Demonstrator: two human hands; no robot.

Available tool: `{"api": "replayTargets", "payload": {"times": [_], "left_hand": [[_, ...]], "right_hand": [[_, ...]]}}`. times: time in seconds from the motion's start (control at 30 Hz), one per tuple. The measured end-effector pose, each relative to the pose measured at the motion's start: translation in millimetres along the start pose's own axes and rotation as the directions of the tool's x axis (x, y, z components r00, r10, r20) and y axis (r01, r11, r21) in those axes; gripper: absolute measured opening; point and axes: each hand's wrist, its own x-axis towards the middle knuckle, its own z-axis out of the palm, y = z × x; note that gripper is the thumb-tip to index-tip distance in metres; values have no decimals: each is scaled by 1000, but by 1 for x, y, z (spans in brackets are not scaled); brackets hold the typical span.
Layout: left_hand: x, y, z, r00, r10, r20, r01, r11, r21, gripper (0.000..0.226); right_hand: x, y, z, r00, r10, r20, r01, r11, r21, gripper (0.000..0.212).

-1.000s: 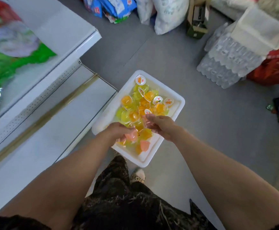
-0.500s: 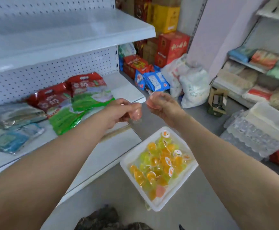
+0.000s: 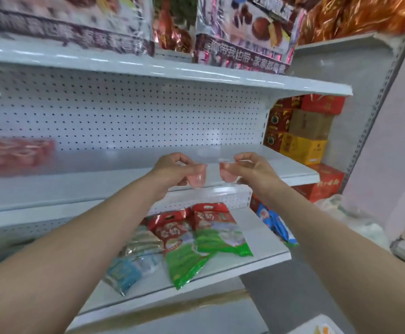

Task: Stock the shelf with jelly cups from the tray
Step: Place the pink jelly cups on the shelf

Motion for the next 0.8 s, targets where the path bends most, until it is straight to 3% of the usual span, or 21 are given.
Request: {"api": "replayTargets", "payload": {"times": [0.23, 0.37, 0.5, 0.63, 0.8], "left_hand": [[-1, -11, -175, 981, 18, -196, 17, 985, 172, 45], [-7, -26, -266, 968, -4, -252, 97, 929, 358, 42], [-18, -29, -345, 960, -40, -277, 187, 829, 528, 32], [-21, -28, -409, 949, -108, -297, 296, 633, 716, 41], [-18, -35, -445, 957, -166, -240, 291, 499, 816, 58]], "right_hand": [[53, -25, 166, 976, -52, 210, 54, 999, -2, 56], [65, -33, 265, 959, -51, 279, 56, 998, -11, 42], [73, -37, 353, 946, -29, 324, 50, 997, -54, 36], [80, -41, 418, 944, 4, 329, 42, 990, -134, 55], [80, -39, 465, 935, 38, 352, 65, 959, -276, 49]]}}
